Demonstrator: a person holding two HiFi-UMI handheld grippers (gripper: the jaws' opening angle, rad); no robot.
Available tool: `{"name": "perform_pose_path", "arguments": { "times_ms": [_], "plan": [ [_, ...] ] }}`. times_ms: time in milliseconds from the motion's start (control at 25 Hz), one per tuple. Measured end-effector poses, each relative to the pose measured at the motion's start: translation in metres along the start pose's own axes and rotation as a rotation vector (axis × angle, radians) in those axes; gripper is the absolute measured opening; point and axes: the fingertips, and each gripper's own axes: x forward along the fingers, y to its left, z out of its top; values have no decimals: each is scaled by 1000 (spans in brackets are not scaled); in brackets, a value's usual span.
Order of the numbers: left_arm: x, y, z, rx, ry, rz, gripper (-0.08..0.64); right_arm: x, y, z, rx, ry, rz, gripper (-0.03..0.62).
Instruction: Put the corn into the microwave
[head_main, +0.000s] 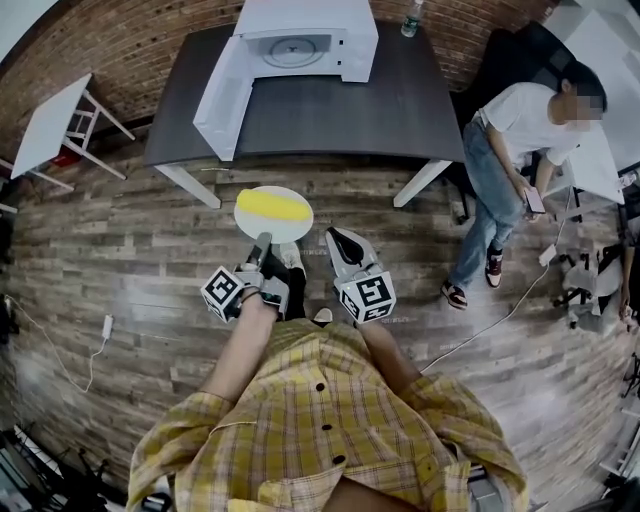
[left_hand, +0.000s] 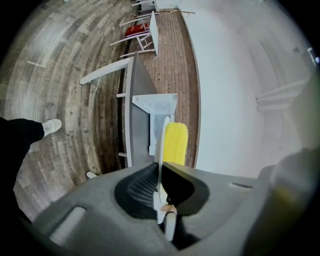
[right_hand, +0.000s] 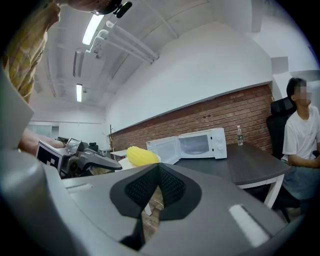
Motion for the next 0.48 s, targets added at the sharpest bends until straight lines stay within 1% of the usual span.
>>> {"name": "perform_pose_path", "arguments": {
  "times_ms": [80,160,280,400,480],
  "plan": [
    [7,3,0,-2,2,-1,21,4,-6,-2,1,5,-1,3],
    [16,3,-1,-21,7,-1,21,10,-13,-3,2,11,-1,3],
    [41,11,8,-14,10,30,21,34,-32,-2,6,23,3,3],
    [75,5,16,-36,12,5,21,59,-52,1,-6,35,-4,3],
    [80,3,16,-45,15,-3,21,63,-54,2,-16,36,-5,3]
  ]
}}
